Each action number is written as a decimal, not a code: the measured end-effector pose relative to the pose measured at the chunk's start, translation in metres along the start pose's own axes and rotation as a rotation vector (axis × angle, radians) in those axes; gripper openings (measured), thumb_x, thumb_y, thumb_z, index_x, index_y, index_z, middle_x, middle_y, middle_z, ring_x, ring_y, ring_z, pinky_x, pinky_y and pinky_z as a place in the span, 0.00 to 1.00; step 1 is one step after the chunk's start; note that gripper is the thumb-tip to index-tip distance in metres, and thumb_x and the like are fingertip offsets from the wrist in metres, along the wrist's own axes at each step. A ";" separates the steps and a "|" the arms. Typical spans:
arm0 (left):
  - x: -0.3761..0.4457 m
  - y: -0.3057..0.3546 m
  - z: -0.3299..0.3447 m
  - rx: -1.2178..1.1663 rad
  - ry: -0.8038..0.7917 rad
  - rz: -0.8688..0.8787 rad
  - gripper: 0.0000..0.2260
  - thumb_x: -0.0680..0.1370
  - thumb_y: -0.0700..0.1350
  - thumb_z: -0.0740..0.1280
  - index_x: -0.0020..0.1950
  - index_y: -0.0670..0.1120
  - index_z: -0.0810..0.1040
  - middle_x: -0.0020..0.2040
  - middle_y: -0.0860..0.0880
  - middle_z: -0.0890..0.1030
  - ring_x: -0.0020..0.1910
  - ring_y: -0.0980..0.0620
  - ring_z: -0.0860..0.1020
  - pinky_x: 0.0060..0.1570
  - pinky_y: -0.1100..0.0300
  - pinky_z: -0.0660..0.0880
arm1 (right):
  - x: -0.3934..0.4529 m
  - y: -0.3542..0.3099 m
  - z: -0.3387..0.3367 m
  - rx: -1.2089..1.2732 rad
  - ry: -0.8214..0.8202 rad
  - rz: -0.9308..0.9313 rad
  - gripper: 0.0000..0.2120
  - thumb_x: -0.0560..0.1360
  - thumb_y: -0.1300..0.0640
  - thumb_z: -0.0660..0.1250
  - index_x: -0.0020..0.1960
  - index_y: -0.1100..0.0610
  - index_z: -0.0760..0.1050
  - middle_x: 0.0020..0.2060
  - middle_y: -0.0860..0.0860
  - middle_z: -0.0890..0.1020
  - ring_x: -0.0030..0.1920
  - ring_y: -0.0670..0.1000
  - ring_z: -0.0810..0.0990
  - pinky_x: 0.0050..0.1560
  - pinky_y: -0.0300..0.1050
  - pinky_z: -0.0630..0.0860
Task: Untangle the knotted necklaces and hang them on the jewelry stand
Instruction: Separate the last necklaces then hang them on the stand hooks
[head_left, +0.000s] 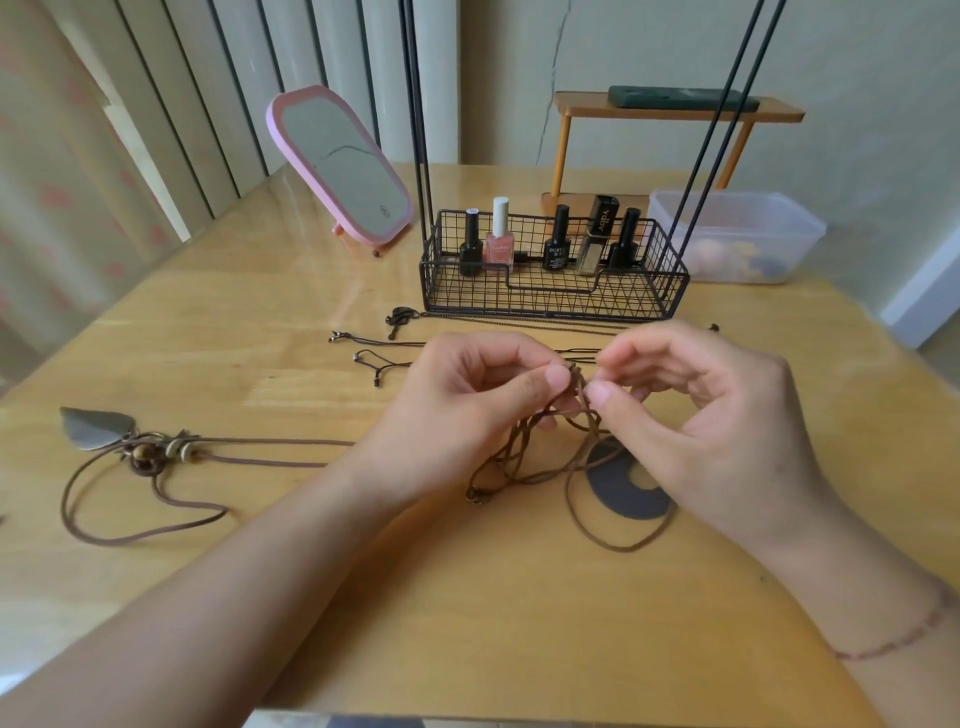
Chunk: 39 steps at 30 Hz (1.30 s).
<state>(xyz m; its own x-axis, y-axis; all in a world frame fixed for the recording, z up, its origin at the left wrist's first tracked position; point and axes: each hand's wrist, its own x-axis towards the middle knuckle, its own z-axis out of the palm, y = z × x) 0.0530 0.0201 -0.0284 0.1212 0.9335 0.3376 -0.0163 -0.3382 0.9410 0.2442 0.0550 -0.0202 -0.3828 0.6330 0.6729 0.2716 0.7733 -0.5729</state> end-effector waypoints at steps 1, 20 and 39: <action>0.000 0.000 0.000 0.000 0.009 0.003 0.06 0.77 0.39 0.67 0.44 0.39 0.82 0.38 0.48 0.84 0.37 0.51 0.79 0.42 0.60 0.77 | 0.000 0.000 -0.001 -0.009 0.007 -0.021 0.04 0.72 0.59 0.72 0.46 0.58 0.82 0.39 0.46 0.84 0.41 0.46 0.83 0.41 0.43 0.80; 0.000 -0.001 -0.002 0.112 0.096 0.079 0.05 0.77 0.42 0.69 0.42 0.44 0.82 0.35 0.50 0.81 0.38 0.53 0.78 0.42 0.60 0.75 | -0.002 0.001 0.000 0.116 -0.210 0.136 0.06 0.78 0.64 0.69 0.50 0.54 0.80 0.36 0.47 0.83 0.38 0.47 0.84 0.34 0.32 0.75; -0.001 0.002 -0.004 0.031 0.052 0.004 0.07 0.76 0.36 0.66 0.51 0.43 0.82 0.35 0.51 0.82 0.36 0.56 0.79 0.41 0.63 0.76 | 0.002 0.007 -0.002 0.117 -0.091 0.099 0.05 0.75 0.57 0.70 0.49 0.49 0.81 0.40 0.44 0.80 0.40 0.51 0.80 0.41 0.46 0.78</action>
<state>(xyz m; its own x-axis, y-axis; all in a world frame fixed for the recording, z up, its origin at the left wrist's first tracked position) 0.0490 0.0189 -0.0268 0.0694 0.9368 0.3430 0.0138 -0.3447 0.9386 0.2469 0.0615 -0.0220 -0.4389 0.6959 0.5684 0.2098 0.6945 -0.6883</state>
